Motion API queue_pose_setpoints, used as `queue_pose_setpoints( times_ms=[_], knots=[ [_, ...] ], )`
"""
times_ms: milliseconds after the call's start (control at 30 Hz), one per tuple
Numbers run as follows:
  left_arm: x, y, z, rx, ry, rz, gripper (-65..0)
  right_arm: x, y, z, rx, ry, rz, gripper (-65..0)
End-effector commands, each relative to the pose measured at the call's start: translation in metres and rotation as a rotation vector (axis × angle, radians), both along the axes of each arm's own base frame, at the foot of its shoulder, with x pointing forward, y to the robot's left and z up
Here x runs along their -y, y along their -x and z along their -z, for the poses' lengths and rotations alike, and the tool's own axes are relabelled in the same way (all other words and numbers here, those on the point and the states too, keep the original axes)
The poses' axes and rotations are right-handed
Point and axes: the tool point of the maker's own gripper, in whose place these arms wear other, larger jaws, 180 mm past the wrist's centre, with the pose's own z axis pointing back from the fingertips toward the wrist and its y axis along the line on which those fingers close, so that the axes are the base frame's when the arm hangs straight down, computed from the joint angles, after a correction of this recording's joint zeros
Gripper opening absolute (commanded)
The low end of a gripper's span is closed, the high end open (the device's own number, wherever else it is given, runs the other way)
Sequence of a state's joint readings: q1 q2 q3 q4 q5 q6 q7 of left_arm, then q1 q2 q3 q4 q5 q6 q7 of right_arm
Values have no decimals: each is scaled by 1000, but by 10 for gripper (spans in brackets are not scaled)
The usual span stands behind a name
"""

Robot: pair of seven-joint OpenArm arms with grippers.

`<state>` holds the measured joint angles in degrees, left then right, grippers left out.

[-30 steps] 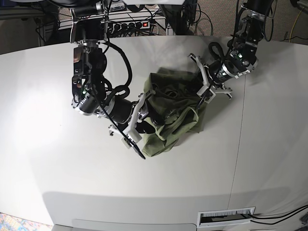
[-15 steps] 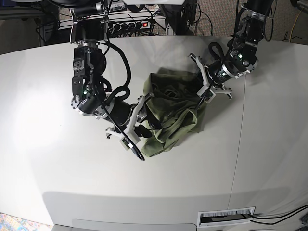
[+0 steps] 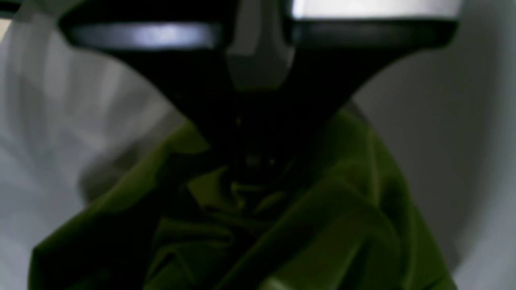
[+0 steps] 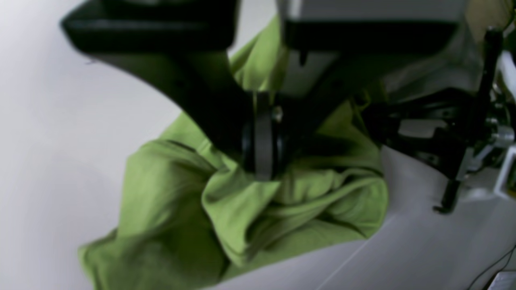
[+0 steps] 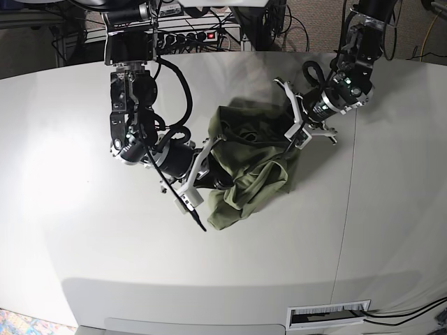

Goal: Fold the T-shirt properly

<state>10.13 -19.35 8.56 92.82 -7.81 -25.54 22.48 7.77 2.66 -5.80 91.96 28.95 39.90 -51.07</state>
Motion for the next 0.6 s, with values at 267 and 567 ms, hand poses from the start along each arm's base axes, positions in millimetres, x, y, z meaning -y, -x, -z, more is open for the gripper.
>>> queue_pose_setpoints(
  times_ms=[267, 567],
  knots=[
    [-47, 6, 11, -53, -360, -19, -650, -14, -1, -32, 23, -147, -34, -650],
    [-38, -16, -36, 85, -320, -85, -650, -33, 10, -26, 2, -125, -101, -650]
  ],
)
